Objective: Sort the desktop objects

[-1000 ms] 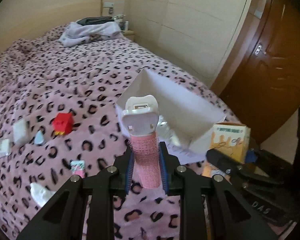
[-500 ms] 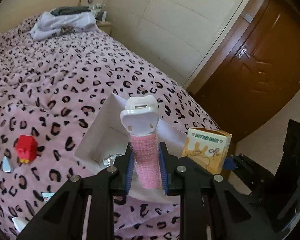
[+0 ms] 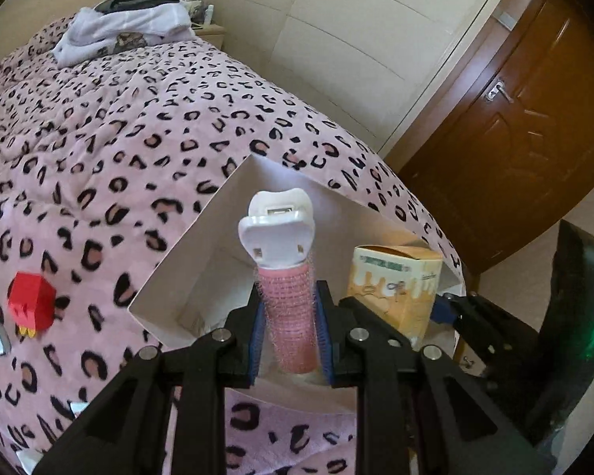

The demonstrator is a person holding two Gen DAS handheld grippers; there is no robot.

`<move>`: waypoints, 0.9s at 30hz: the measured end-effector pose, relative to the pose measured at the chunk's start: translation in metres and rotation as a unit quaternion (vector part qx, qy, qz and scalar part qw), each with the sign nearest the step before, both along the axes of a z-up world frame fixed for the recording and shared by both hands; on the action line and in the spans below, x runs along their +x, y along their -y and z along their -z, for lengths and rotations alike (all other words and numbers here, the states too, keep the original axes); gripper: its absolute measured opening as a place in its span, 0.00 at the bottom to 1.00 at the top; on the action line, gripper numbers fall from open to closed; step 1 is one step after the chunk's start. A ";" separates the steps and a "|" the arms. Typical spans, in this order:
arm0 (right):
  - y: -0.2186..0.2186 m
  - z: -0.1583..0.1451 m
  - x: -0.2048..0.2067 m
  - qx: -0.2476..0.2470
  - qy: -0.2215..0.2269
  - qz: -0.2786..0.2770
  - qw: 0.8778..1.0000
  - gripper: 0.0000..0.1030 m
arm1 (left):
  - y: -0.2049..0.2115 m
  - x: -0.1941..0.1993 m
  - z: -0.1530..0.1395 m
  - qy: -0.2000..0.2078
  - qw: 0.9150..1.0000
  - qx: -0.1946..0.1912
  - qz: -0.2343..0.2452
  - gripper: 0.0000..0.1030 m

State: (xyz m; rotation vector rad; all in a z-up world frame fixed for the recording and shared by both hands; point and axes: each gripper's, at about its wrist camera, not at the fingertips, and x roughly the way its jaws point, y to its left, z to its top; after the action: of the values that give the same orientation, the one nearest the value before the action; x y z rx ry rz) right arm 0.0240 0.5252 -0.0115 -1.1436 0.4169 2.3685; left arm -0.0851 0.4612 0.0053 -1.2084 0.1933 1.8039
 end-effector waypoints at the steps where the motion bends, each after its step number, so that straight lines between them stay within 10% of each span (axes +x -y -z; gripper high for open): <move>1: -0.004 0.002 -0.002 0.002 0.004 0.002 1.000 0.49 | -0.005 -0.001 -0.001 -0.005 1.000 -0.002 0.001 0.23; 16: -0.010 0.000 -0.001 -0.014 0.017 0.000 1.000 0.50 | -0.013 0.005 -0.005 -0.021 1.000 -0.017 0.008 0.25; 20: -0.008 -0.005 0.001 -0.018 0.017 -0.001 1.000 0.50 | -0.008 0.004 -0.010 -0.025 1.000 -0.014 0.002 0.56; 27: -0.009 -0.012 0.008 -0.021 0.011 0.003 1.000 0.50 | 0.007 0.004 -0.031 -0.036 0.999 -0.003 -0.011 0.63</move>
State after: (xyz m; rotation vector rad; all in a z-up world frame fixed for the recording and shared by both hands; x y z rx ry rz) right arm 0.0318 0.5339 0.0006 -1.1861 0.4635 2.3502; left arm -0.0811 0.4543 0.0365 -1.1551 0.2277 1.8690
